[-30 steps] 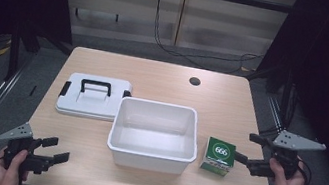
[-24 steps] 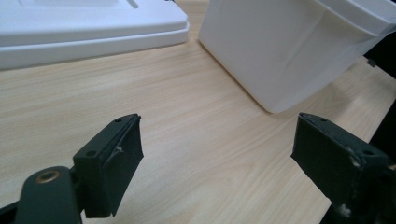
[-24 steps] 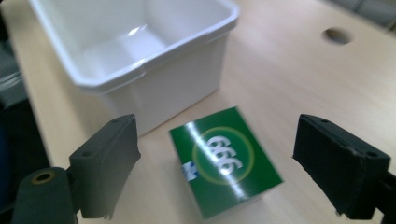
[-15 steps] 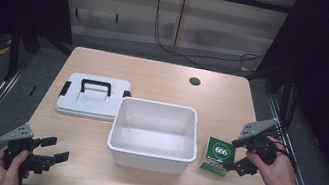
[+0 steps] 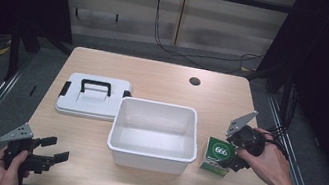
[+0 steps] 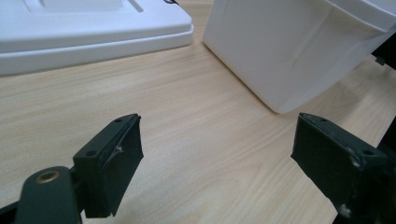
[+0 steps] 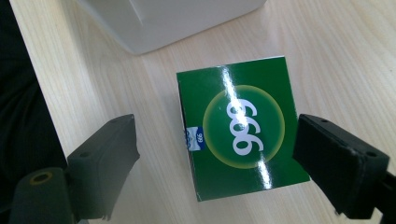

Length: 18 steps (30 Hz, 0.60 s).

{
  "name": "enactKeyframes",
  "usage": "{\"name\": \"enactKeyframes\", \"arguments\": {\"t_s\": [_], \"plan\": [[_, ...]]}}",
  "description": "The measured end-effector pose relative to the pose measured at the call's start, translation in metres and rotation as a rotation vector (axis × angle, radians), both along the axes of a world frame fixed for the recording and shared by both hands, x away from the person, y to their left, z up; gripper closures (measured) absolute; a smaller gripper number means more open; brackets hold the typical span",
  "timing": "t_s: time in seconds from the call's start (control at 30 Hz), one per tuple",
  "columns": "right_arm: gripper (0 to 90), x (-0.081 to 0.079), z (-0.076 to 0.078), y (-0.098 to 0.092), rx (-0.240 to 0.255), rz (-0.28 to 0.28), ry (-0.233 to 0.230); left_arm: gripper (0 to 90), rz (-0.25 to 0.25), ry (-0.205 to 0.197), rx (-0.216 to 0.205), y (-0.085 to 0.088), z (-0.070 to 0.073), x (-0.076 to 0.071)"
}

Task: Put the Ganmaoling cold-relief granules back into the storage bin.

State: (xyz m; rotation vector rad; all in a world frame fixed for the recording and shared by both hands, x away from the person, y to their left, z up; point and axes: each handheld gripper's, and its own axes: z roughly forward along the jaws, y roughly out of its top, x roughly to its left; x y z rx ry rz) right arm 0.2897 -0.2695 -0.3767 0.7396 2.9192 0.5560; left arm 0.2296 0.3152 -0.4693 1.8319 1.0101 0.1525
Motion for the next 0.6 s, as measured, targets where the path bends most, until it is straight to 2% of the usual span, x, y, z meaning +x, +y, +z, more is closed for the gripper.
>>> {"name": "enactKeyframes", "arguments": {"t_s": [0.17, 0.3, 0.5, 0.6], "plan": [[13.0, 0.006, -0.002, 0.002, -0.048, 0.018, 0.0, 15.8, -0.001, -0.001, 0.0, 0.0, 0.0, 0.0], [13.0, 0.009, -0.003, 0.005, -0.034, 0.021, 0.002, 15.8, -0.009, 0.007, 0.005, 0.0, -0.001, 0.001], [12.9, 0.015, -0.006, 0.008, -0.093, 0.036, 0.019, 15.8, -0.01, 0.006, 0.004, -0.001, -0.001, 0.001], [12.8, 0.018, -0.009, 0.009, -0.108, 0.051, 0.015, 15.8, -0.012, 0.007, 0.002, -0.001, -0.001, 0.001]]}}
